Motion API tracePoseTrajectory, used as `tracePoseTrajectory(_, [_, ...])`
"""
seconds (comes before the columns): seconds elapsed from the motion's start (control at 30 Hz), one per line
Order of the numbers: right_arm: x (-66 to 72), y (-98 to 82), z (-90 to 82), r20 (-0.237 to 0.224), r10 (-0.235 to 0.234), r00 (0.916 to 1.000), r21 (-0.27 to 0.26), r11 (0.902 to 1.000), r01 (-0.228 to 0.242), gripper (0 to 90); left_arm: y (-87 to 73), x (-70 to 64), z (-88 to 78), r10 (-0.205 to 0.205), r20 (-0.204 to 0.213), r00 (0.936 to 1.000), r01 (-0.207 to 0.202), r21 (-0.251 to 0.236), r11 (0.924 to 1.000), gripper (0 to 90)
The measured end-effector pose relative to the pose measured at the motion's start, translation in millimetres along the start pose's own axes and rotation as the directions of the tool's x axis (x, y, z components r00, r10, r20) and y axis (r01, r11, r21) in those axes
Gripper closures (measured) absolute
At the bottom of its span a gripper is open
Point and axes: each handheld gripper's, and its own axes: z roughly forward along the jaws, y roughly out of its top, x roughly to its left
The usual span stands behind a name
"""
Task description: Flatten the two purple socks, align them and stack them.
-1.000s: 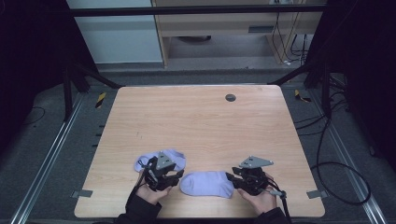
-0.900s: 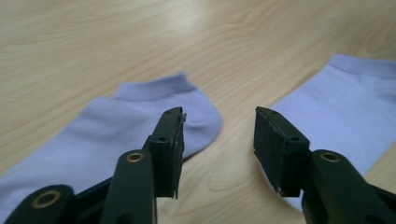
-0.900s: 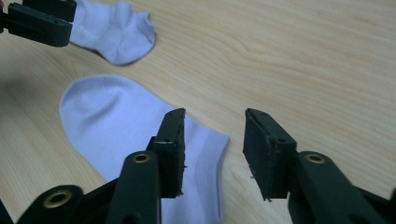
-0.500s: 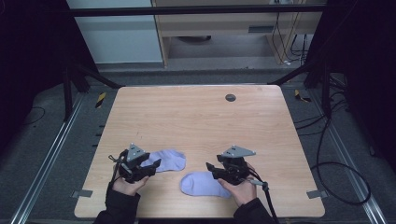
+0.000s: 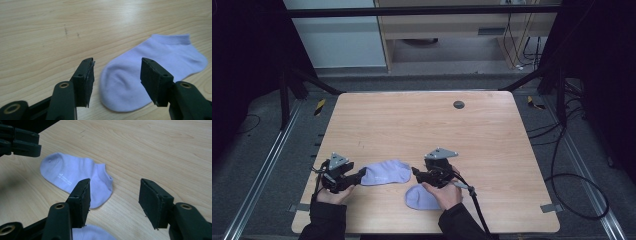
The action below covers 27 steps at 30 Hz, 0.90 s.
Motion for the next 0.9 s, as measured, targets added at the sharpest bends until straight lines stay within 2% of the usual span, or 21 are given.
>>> tracePoseTrajectory(0.1, [1.9, 1.7, 9.9, 0.002, 0.004, 1.0000, 0.010, 0.9999, -0.004, 44.2, -1.9, 5.3, 1.7, -0.021, -0.013, 0.9997, 0.021, 0.001, 0.9998, 45.5])
tracePoseTrajectory(0.27, [5.7, 3.2, 24.0, 0.009, -0.020, 0.9998, 0.027, 0.9994, 0.020, 46.9, -4.4, 9.0, 7.0, -0.026, -0.014, 0.9996, 0.026, 0.017, 0.9995, 49.0])
tracePoseTrajectory(0.43, [8.8, 5.6, 39.4, 0.017, -0.018, 0.9997, 0.051, 0.9985, 0.017, 49.1, -6.1, 10.9, 11.9, -0.015, -0.020, 0.9997, 0.016, 0.045, 0.9989, 52.8])
tracePoseTrajectory(0.57, [12.1, 5.9, 52.8, 0.023, -0.028, 0.9993, 0.072, 0.9971, 0.026, 51.8, -8.2, 12.2, 16.5, -0.021, -0.017, 0.9996, 0.022, 0.068, 0.9975, 56.4])
tracePoseTrajectory(0.73, [12.1, 2.9, 68.4, 0.039, -0.017, 0.9991, 0.108, 0.9941, 0.012, 54.9, -10.8, 12.1, 21.4, -0.012, -0.011, 0.9999, 0.013, 0.104, 0.9945, 62.3])
tracePoseTrajectory(0.8, [12.1, 1.4, 72.5, 0.049, -0.021, 0.9986, 0.113, 0.9934, 0.016, 56.5, -11.0, 12.5, 22.5, 0.000, -0.004, 1.0000, 0.000, 0.114, 0.9934, 65.1])
tracePoseTrajectory(0.9, [12.0, -1.0, 77.9, 0.055, -0.036, 0.9978, 0.127, 0.9915, 0.029, 58.0, -11.4, 11.7, 24.4, -0.004, -0.001, 1.0000, 0.004, 0.123, 0.9925, 68.9])
